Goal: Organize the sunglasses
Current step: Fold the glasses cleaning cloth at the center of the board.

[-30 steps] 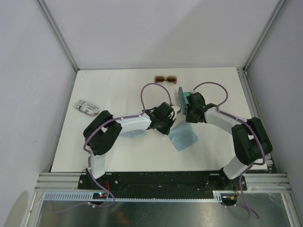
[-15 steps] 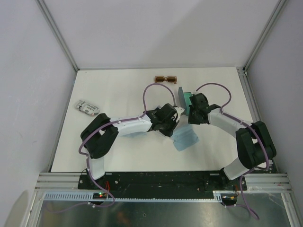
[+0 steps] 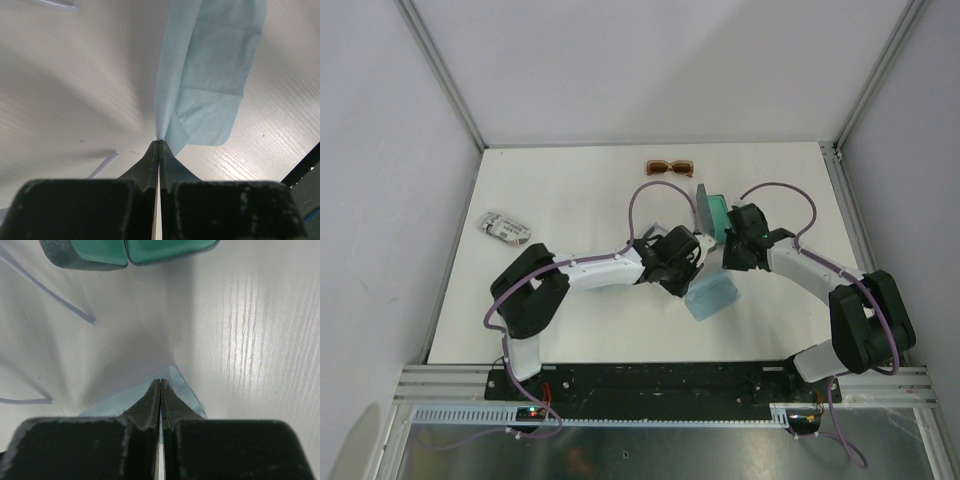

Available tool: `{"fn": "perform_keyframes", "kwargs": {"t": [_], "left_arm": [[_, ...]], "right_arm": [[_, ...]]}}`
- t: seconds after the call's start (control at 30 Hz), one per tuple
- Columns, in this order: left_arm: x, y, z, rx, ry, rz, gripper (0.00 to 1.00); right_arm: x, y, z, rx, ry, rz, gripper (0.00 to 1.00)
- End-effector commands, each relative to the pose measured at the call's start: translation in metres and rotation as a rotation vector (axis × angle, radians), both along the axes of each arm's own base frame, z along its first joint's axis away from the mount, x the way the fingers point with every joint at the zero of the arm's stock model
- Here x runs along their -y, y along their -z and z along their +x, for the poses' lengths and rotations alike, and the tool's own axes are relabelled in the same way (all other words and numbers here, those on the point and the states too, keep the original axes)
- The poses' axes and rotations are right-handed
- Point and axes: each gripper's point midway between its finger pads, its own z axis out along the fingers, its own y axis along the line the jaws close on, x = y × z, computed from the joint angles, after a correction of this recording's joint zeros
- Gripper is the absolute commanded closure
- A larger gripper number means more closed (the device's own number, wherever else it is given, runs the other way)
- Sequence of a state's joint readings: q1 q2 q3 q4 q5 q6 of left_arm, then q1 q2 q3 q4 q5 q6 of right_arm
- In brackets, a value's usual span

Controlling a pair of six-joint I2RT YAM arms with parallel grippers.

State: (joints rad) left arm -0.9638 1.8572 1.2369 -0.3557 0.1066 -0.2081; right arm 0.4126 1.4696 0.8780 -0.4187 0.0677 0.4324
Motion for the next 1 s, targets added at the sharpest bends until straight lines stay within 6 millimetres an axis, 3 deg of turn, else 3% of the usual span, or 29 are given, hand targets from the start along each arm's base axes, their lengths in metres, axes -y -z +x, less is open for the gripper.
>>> {"fn": "perform_keyframes", "kwargs": {"t": [0.0, 0.43, 0.97], "left_arm": [[0.012, -0.031, 0.006, 0.095, 0.048, -0.028, 1.00], [0.019, -0.038, 0.007, 0.158, 0.118, 0.008, 1.00], [0.019, -0.024, -0.009, 0.143, 0.167, 0.049, 1.00]], "right_arm": [[0.005, -0.006, -0.005, 0.009, 0.002, 0.010, 1.00], [0.015, -0.004, -0.011, -0.010, 0.023, 0.013, 1.00], [0.020, 0.001, -0.023, -0.039, 0.032, 0.012, 1.00]]}}
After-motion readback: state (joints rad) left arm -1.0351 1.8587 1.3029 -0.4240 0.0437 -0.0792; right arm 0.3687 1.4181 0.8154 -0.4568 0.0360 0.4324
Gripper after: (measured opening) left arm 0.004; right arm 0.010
